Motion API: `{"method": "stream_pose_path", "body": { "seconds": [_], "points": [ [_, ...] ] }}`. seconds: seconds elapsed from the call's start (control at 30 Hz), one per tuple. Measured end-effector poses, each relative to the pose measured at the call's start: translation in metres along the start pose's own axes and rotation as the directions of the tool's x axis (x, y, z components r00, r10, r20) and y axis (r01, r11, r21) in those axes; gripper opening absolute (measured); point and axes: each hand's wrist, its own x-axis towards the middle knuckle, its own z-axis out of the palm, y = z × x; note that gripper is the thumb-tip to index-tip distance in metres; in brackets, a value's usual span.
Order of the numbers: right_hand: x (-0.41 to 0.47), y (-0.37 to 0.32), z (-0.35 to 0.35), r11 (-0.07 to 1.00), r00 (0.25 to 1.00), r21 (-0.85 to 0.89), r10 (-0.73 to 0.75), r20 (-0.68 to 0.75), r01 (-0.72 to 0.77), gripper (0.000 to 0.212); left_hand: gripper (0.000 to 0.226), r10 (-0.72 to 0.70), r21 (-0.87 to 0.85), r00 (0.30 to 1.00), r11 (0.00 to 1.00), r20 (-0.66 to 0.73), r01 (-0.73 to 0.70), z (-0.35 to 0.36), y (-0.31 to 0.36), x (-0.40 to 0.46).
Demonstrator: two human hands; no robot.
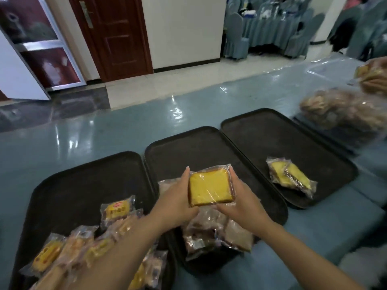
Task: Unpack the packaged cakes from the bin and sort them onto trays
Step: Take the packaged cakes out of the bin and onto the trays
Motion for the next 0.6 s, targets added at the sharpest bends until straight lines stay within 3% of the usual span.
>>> {"method": "stream_pose_path", "body": {
  "seconds": [0.13, 0.33, 0.6],
  "points": [
    [0.008, 0.075, -0.068, 0.99, 0.996, -0.117, 0.079, -0.033, -0.082, 0.117, 0.11, 0.068, 0.138, 0.998, 0.988, 0.002, -0.068, 0.065, 0.053, 0.076],
    [0.018, 0.18, -0.147, 0.949, 0.972, -0.214, 0.222, -0.076, -0.234, 0.117, 0.105, 0.126, 0.117, 0.986, 0.983, 0.11, -0.139, 0.144, 0.13, 0.172],
    [0.062, 0.282, -0.205, 0.881, 0.889, -0.125, 0.446, -0.101, -0.456, 0.119, 0.097, 0.224, 0.246, 0.951, 0.93, 0.212, -0.273, 0.214, 0.184, 0.298]
  ]
}}
